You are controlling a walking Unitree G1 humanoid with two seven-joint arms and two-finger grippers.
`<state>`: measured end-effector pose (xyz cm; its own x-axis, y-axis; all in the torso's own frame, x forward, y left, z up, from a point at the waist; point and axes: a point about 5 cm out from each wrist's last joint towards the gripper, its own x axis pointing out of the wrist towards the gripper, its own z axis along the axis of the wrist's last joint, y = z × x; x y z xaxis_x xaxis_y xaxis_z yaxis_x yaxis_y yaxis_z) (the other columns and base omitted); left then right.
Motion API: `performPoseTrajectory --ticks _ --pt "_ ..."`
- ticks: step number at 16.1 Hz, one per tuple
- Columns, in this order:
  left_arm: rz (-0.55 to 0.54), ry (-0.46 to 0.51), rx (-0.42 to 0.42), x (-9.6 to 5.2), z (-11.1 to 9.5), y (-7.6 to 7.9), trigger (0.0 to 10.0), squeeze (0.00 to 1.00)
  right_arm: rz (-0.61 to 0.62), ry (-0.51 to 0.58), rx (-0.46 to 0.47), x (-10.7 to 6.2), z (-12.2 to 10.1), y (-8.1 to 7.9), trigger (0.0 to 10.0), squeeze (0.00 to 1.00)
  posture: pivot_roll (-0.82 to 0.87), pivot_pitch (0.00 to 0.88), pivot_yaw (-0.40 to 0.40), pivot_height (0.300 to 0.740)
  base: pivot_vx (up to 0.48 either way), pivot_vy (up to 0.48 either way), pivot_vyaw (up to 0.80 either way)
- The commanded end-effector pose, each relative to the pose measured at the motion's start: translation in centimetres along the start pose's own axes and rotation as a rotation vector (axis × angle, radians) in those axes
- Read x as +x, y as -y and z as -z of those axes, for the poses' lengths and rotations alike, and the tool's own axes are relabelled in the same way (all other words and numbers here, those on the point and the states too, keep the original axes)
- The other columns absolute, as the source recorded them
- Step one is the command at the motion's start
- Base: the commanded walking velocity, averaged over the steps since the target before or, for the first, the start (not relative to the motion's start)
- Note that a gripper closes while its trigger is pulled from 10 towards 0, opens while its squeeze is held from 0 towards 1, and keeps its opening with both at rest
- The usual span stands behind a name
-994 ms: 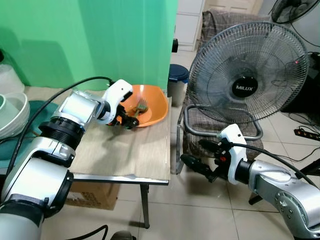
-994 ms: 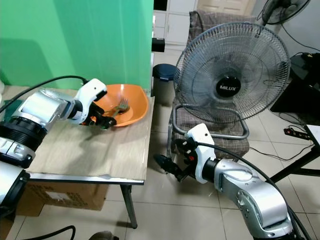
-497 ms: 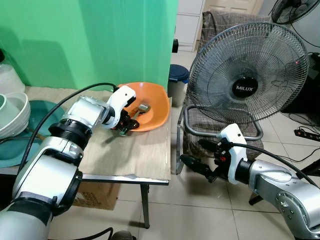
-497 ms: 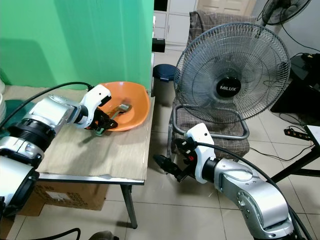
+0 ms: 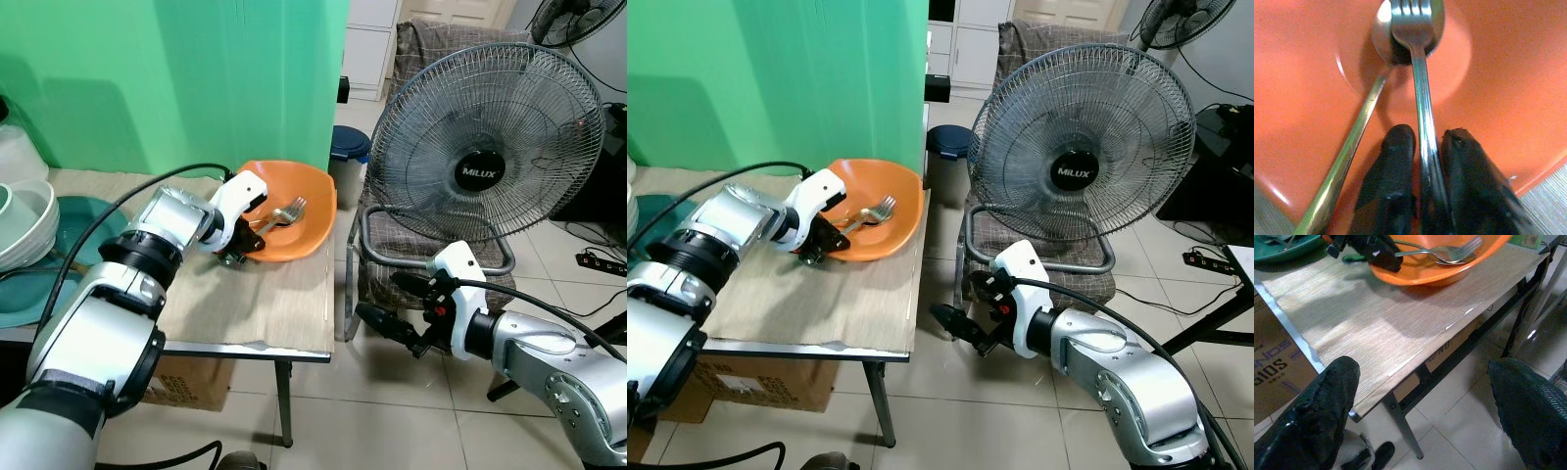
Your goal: Setting the table
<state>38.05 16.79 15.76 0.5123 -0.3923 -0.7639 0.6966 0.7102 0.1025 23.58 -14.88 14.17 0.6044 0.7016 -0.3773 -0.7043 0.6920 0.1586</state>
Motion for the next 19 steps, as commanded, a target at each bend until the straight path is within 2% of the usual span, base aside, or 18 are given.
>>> performPoseTrajectory --ticks 1,10,15,19 --pt "-0.009 0.013 0.012 -0.3 -0.7 -0.1 0.0 0.00 -0.003 0.005 -0.025 -0.1 -0.6 0.1 10.0 0.00 0.05 0.000 -0.055 0.740 0.000 0.000 0.00" --pt "-0.013 0.049 -0.012 -0.6 -0.8 -0.5 0.0 0.00 -0.004 0.001 -0.027 -0.1 -0.4 0.0 10.0 0.00 0.05 0.000 -0.055 0.740 0.000 0.000 0.00" --pt "-0.005 0.219 -0.065 -2.2 -3.1 -1.1 0.0 0.00 0.010 0.015 -0.027 -0.1 -0.5 0.1 10.0 0.00 0.05 0.000 -0.048 0.740 0.000 0.000 0.00" --pt "-0.009 0.293 -0.102 -3.3 -3.8 -1.3 0.0 0.00 0.017 0.023 -0.025 -0.2 -0.6 0.1 10.0 0.00 0.04 0.000 -0.043 0.740 0.000 0.000 0.00"
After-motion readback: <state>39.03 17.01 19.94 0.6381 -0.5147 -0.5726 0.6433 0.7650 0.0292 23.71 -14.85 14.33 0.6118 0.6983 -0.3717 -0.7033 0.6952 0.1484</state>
